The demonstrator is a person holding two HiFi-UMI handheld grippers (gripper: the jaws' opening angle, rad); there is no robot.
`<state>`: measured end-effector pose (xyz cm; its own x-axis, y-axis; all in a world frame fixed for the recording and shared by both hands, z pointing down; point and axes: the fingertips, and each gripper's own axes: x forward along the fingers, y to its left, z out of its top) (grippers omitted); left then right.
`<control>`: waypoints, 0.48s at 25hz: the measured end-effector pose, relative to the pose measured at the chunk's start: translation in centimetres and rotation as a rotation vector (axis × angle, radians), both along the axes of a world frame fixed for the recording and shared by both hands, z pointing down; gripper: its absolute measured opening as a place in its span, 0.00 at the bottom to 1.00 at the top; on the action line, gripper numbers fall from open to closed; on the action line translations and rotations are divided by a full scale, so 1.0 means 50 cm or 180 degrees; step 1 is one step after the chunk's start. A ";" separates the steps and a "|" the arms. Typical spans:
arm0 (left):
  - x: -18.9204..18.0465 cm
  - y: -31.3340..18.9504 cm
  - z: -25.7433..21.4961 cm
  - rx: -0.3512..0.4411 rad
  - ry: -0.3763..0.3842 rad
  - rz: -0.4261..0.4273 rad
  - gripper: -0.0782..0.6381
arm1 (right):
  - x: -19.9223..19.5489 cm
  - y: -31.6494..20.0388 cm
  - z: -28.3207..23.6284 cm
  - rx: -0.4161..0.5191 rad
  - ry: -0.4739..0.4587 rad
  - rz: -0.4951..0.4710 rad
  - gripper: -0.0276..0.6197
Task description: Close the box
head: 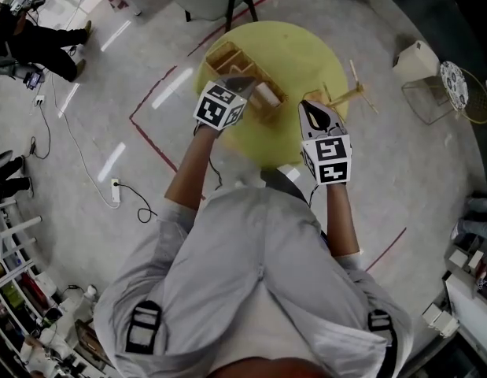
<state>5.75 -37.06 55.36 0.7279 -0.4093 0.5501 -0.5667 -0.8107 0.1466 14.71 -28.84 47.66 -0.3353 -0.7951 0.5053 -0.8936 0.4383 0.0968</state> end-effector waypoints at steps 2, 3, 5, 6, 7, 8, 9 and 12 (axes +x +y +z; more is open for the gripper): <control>0.020 -0.015 0.008 -0.0003 -0.0023 0.0042 0.17 | 0.006 -0.013 0.003 -0.0006 -0.0033 0.0005 0.08; 0.030 -0.022 0.014 -0.0003 -0.0038 0.0066 0.17 | 0.009 -0.017 0.005 -0.0015 -0.0052 0.0012 0.08; 0.051 -0.032 0.028 -0.0005 -0.0058 0.0115 0.17 | 0.014 -0.023 0.013 -0.0041 -0.0072 0.0030 0.08; 0.061 -0.037 0.035 -0.0009 -0.0063 0.0137 0.17 | 0.016 -0.024 0.017 -0.0052 -0.0079 0.0036 0.08; 0.070 -0.041 0.043 -0.0013 -0.0072 0.0158 0.17 | 0.016 -0.026 0.020 -0.0059 -0.0088 0.0039 0.08; 0.079 -0.045 0.051 -0.0017 -0.0087 0.0179 0.17 | 0.015 -0.027 0.023 -0.0065 -0.0100 0.0041 0.08; 0.087 -0.050 0.060 -0.0022 -0.0108 0.0198 0.17 | 0.015 -0.030 0.025 -0.0073 -0.0112 0.0042 0.08; 0.114 -0.068 0.096 -0.0073 -0.0200 0.0251 0.17 | 0.017 -0.037 0.033 -0.0112 -0.0149 0.0046 0.08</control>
